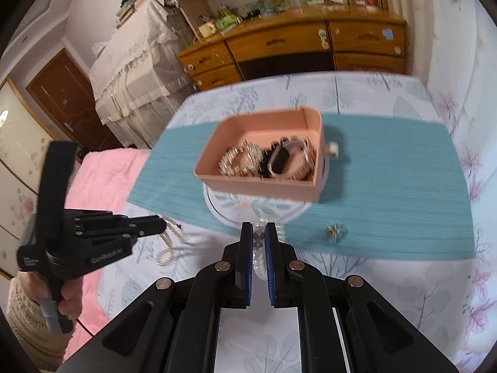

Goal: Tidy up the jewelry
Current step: 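Lift pearl bracelet and pearl necklace toward the pink box with both tools, then lower both pearl pieces into the pink box and open both tools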

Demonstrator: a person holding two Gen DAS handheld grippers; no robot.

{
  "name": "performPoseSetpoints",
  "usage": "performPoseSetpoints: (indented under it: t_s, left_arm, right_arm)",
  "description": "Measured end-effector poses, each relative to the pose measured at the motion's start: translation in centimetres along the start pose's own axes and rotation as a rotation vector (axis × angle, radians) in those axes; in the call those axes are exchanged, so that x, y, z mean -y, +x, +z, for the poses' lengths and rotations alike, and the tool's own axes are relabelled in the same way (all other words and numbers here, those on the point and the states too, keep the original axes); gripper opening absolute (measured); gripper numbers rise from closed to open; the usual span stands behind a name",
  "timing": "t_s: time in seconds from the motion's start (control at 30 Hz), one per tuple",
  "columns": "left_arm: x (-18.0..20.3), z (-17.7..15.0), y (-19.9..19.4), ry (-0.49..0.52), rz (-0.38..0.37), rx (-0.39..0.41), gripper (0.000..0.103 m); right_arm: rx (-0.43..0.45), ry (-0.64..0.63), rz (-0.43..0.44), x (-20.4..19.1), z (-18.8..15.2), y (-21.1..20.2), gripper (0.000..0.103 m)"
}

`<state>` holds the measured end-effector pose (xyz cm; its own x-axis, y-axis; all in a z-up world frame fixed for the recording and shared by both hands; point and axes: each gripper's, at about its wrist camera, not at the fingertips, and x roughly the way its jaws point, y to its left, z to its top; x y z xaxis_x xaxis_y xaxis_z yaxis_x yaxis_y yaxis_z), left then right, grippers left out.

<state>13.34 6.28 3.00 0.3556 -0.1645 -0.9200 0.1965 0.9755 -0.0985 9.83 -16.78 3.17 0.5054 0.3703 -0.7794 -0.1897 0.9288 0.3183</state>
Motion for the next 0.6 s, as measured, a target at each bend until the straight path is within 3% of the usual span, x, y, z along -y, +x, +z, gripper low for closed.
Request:
performPoseSetpoints:
  t_s: [0.17,0.37,0.6]
  left_arm:
    - [0.6,3.4,-6.2,-0.025,-0.025,0.143,0.003]
    - [2.0,7.0,-10.8,-0.034,-0.053,0.279,0.003]
    - [3.6,9.9,-8.9,-0.059,-0.009,0.312,0.003]
  right_arm:
    - [0.085,-0.021,0.003,-1.4,2.3,-2.9,0.007]
    - [0.209,-0.035,-0.029,-3.1,5.7,-5.5,0.007]
    - [0.227,-0.006,-0.059,-3.2,9.1,-3.8,0.007]
